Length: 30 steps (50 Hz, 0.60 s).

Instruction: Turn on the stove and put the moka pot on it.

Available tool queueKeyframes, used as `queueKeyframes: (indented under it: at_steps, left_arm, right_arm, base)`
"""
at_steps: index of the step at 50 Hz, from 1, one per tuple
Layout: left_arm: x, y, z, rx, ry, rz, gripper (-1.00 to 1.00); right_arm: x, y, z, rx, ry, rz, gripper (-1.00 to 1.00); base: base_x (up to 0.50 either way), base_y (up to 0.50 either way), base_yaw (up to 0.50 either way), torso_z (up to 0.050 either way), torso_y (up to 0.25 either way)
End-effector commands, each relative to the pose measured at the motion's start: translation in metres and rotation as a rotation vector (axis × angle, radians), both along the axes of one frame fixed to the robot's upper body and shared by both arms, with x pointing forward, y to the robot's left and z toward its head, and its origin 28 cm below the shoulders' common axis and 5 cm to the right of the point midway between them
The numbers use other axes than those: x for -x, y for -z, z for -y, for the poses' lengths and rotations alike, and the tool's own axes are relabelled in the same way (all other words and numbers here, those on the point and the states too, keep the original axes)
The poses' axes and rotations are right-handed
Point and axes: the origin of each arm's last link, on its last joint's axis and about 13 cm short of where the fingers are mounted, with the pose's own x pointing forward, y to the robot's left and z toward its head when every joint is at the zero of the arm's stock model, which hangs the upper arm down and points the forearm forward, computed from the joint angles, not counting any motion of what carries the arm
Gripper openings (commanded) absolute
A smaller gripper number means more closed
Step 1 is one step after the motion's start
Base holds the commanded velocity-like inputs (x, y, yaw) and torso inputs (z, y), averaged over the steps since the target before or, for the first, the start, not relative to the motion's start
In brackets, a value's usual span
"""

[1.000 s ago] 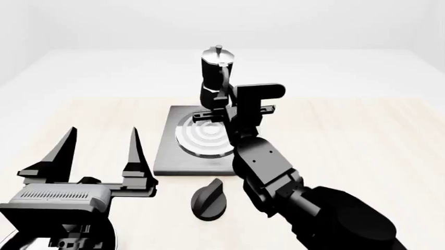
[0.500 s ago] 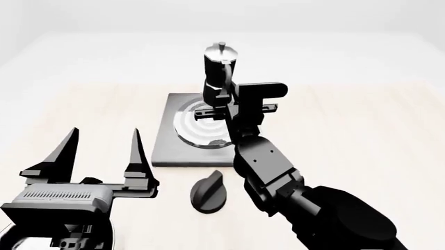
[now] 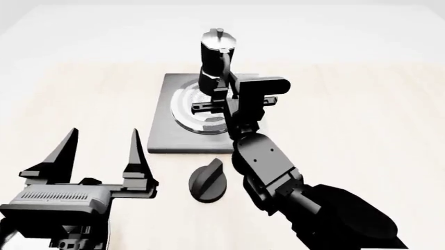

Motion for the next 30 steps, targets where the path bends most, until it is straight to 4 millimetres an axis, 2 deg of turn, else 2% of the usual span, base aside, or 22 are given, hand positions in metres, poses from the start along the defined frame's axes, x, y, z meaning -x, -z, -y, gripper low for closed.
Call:
queueKeyframes:
  at_steps: [1,30]
  left_arm:
    - [0.0001,-0.0003,0.0003,0.002,0.002,0.001,1.00]
    - [0.0014,0.0010,0.0003,0.013,0.004,0.005,1.00]
  right_arm:
    - [-0.0011,-0.0089,-0.0028,0.020,-0.022,0.048,-1.00]
    - [-0.0015,-0.0109,-0.0034,0.020,-0.017,0.051,-1.00]
  base:
    - [0.00,0.00,0.00,0.004,-0.121]
    - [0.00,0.00,0.00,0.004,-0.118]
